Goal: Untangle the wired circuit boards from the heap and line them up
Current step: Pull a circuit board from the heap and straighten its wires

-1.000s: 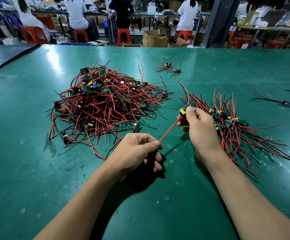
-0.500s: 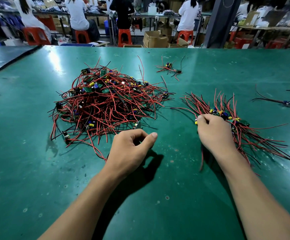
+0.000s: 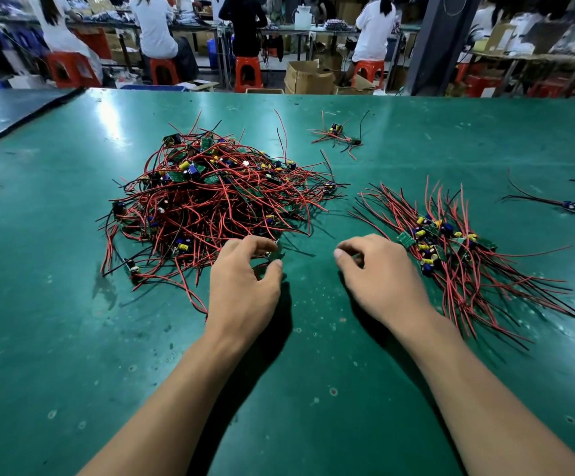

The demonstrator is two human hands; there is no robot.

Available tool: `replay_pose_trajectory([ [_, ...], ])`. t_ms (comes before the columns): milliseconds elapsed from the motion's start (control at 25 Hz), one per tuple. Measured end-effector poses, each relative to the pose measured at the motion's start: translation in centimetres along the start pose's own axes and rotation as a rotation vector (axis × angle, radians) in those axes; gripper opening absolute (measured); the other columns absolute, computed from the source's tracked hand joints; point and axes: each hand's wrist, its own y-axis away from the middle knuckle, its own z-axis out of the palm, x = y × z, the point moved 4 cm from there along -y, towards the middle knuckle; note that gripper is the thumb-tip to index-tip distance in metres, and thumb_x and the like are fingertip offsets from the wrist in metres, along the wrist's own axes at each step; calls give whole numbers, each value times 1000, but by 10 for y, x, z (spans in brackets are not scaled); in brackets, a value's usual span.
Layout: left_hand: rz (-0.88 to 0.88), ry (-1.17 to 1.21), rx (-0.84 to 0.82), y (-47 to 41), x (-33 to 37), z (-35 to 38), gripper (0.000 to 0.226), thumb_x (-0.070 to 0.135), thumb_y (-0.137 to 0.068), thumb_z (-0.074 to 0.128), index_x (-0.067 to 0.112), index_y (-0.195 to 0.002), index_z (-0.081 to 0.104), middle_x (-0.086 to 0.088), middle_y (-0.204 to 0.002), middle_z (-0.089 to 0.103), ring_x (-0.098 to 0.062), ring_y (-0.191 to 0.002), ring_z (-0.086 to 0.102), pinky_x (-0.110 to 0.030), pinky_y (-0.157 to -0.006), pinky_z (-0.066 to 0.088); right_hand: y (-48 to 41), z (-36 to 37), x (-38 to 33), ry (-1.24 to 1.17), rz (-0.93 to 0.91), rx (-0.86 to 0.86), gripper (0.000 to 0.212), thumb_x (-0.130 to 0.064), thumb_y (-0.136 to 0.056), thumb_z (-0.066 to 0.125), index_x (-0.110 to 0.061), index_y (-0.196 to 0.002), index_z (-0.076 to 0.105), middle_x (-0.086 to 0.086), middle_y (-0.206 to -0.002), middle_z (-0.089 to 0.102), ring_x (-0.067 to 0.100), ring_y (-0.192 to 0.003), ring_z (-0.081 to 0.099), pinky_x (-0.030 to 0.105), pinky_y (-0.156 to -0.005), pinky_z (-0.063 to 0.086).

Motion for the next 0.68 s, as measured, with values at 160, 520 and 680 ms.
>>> replay_pose_trajectory([
  [160,-56,-69,-103,-2,-4,4,25,18,-86,68,25,-110,63,5,-105,65,-20,-80,57,-37,-87,51,-1,-15,18,152,132,98,27,-38,-95,59,-19,-108,75,9,-109,71,33,-100,63,37,-77,50],
  [520,50,-273,-32,4,4,3,27,32,-86,67,27,-111,59,6,-97,69,-23,-93,62,-38,-77,50,2,-13,7,170,108,161,26,-38,-96,59,-20,-106,75,4,-108,71,30,-102,61,39,-89,40],
  [680,228,-166,4,9,15,3,26,27,-81,74,22,-102,59,11,-91,69,-15,-82,64,-35,-73,49,3,3,-8,-368,72,56,22,-34,-96,63,-17,-91,75,-5,-80,73,11,-68,61,23,-68,46],
])
